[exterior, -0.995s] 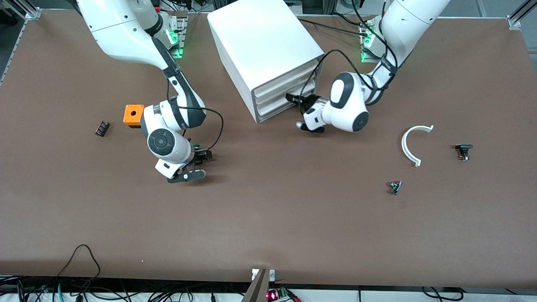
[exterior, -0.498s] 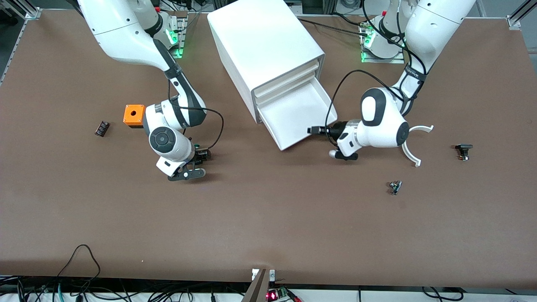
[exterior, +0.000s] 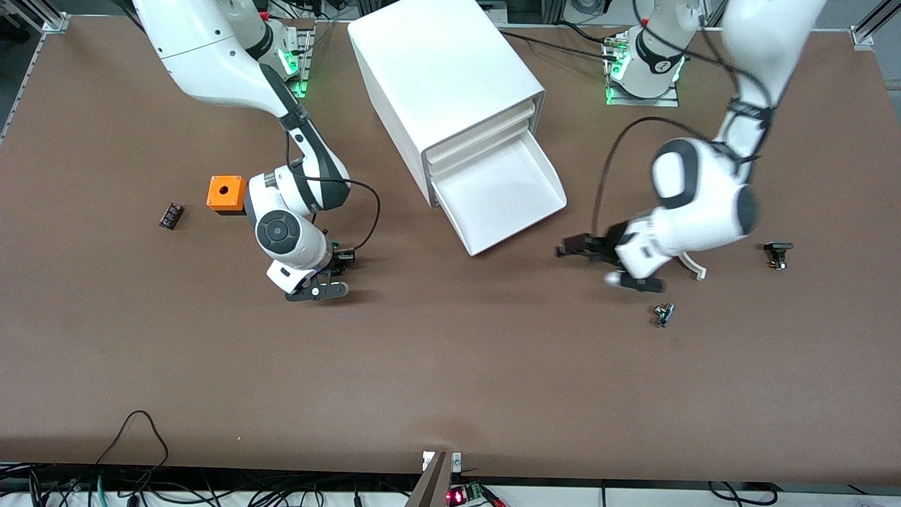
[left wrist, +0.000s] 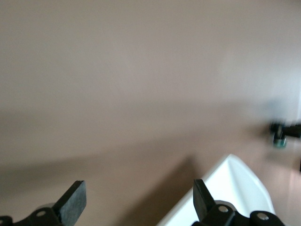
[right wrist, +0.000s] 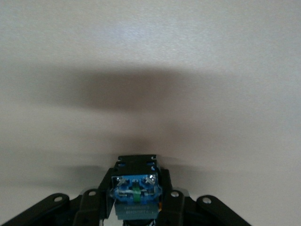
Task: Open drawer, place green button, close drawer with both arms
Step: 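Draw the left gripper back while the right gripper lifts the switch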
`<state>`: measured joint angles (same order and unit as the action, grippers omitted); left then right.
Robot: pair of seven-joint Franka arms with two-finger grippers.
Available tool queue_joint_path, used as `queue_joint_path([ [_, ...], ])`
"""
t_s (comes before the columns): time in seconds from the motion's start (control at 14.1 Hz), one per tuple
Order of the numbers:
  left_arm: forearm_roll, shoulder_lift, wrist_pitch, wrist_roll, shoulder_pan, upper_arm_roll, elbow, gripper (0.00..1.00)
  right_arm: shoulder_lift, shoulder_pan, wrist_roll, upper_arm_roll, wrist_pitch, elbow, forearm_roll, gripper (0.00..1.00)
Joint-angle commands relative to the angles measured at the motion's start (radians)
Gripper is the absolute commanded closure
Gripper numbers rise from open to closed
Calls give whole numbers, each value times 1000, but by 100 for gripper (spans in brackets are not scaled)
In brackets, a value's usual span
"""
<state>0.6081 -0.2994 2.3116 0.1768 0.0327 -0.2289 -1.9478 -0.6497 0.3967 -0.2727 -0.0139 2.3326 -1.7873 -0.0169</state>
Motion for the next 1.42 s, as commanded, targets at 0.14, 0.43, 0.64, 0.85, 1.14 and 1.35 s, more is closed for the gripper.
queue_joint_path([
  [0.14, -210, 276, -203, -16, 108, 92, -31, 0, 56, -2, 7, -8, -15, 49, -11, 72],
  [0.43, -535, 336, -551, -60, 107, 118, 171, 0, 88, -3, 79, -11, -139, 193, -3, 72],
  [0.64, -613, 338, -655, -167, 104, 118, 220, 0, 74, -3, 223, -35, -239, 356, -6, 72],
  [0.85, -630, 339, -656, -172, 102, 114, 220, 0, 61, -9, 403, -135, -237, 417, -12, 72],
  [1.14, -631, 332, -656, -172, 104, 115, 220, 0, -7, 17, 720, -239, -242, 561, -11, 75],
  [1.35, -631, 327, -653, -171, 105, 117, 222, 0, -11, 48, 901, -277, -249, 566, -2, 75],
])
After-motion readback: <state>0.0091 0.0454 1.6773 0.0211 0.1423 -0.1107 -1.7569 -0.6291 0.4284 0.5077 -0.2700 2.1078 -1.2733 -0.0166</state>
